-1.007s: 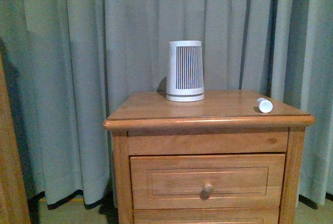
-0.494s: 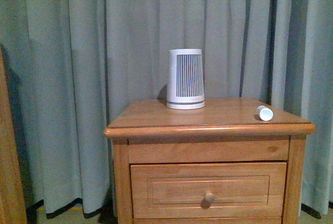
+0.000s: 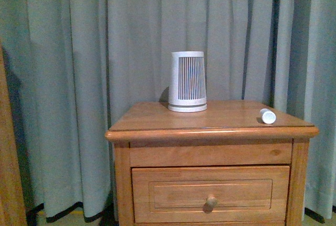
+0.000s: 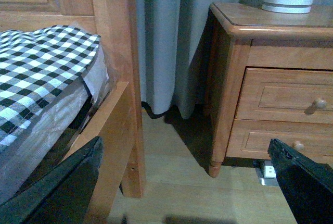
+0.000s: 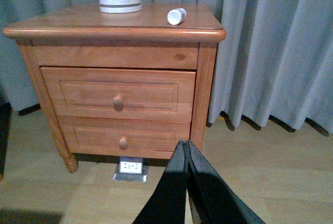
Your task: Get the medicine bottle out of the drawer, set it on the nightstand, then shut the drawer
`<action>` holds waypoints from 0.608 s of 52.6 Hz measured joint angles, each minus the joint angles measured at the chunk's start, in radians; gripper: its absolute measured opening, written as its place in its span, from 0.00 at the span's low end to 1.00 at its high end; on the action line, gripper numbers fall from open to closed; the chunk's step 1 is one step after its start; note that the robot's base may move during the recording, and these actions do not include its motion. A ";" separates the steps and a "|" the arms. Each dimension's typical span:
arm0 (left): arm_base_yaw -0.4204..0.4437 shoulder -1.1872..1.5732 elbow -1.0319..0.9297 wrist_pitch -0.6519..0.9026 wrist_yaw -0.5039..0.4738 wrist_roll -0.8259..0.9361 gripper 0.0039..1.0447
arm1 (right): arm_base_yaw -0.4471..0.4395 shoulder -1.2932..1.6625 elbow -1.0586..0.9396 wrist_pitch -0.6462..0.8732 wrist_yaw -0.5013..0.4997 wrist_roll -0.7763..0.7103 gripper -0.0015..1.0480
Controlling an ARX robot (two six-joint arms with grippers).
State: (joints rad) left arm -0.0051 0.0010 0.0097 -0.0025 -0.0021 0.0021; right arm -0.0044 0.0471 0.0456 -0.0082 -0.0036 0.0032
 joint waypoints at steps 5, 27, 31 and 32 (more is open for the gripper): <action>0.000 0.000 0.000 0.000 0.000 0.000 0.94 | 0.000 -0.035 -0.031 0.003 0.000 0.000 0.03; 0.000 0.000 0.000 0.000 0.000 0.000 0.94 | 0.000 -0.040 -0.031 0.004 0.003 0.000 0.65; 0.000 0.000 0.000 0.000 0.000 0.000 0.94 | 0.000 -0.040 -0.031 0.004 0.002 0.000 0.77; 0.000 0.000 0.000 0.000 0.000 0.000 0.94 | 0.000 -0.041 -0.031 0.004 0.002 0.000 0.81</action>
State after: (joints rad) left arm -0.0051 0.0010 0.0097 -0.0025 -0.0021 0.0021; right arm -0.0040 0.0063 0.0143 -0.0040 -0.0013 0.0029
